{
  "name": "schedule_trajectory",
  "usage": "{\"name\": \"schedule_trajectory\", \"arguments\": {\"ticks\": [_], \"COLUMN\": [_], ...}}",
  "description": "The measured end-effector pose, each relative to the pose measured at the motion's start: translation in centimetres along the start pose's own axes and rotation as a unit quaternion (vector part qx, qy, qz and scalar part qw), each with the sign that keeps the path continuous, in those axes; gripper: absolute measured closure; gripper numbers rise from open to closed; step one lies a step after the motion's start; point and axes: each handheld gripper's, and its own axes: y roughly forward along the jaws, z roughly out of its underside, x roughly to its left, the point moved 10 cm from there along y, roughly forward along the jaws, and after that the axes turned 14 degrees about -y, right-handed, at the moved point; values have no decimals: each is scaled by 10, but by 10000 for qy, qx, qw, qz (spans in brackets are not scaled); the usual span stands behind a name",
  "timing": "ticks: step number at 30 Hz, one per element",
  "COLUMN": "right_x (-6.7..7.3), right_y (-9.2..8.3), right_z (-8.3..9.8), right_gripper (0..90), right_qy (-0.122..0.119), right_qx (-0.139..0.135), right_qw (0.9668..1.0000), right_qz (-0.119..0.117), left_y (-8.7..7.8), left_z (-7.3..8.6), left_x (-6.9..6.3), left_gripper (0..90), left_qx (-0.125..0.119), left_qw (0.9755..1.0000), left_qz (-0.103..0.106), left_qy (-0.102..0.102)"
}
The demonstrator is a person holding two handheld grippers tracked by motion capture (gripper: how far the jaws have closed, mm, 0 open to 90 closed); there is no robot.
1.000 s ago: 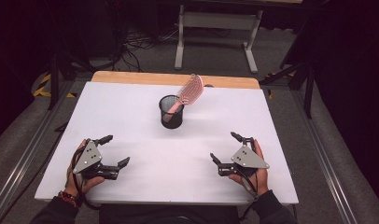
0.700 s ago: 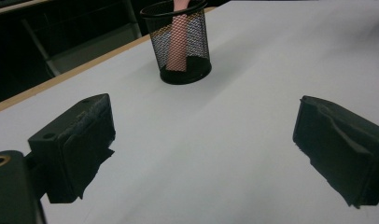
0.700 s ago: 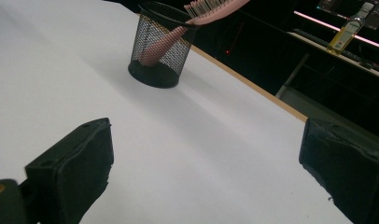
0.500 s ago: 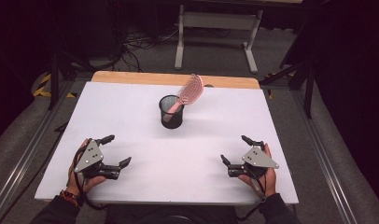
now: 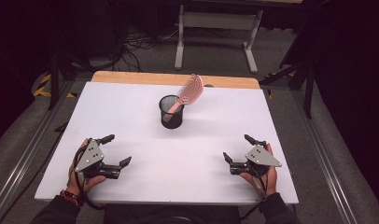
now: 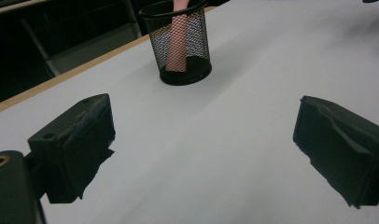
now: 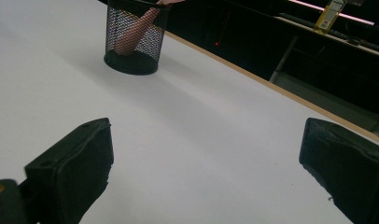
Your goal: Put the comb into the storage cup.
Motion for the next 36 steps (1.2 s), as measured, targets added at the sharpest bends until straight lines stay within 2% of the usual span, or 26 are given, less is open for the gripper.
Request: {"name": "schedule_trajectory", "arguments": {"ticks": [4, 8, 11, 36], "right_x": [1, 5, 7, 12], "right_y": [-1, -1, -1, 0], "right_z": [-2, -4, -7, -10], "right_gripper": [37, 37, 37, 37], "right_qy": [-50, -90, -114, -221], "right_qx": [3, -9, -41, -50], "right_qw": [10000, 10000, 9999, 9996], "right_qz": [8, -37, -53, -141], "left_y": [1, -1, -2, 1], "left_z": [2, 1, 2, 2], "left_x": [-1, -2, -1, 0], "left_gripper": [68, 67, 67, 68], "left_qx": [57, 16, 37, 86], "left_qw": [9999, 10000, 9999, 9999], "left_qz": [31, 80, 58, 16], "left_qy": [85, 20, 79, 111]}}
